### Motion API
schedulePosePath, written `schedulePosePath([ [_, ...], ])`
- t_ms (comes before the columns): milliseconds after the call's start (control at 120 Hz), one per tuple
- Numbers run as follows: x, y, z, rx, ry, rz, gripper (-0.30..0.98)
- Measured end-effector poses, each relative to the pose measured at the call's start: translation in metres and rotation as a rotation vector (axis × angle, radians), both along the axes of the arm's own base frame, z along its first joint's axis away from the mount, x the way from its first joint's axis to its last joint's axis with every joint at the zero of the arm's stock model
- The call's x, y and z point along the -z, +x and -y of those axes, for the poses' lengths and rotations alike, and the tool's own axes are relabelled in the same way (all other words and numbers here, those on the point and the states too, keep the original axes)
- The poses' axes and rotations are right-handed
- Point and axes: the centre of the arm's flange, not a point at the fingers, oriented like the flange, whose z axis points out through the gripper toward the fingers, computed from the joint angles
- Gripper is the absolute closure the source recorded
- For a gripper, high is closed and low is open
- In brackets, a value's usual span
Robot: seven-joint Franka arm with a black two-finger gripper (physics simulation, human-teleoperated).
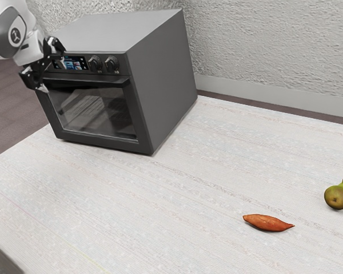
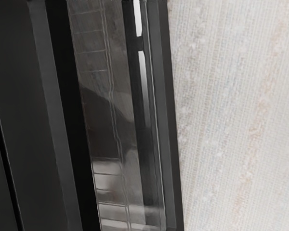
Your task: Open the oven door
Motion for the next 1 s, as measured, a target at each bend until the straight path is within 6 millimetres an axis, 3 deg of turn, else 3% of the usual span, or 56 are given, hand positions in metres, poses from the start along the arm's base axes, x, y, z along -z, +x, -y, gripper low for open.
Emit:
schedulePosePath([
  [408, 0.005, -0.003, 0.018, -0.021, 0.089, -0.024, 0.0],
  [1000, 0.023, 0.001, 0.016, -0.027, 0.106, 0.025, 0.0],
])
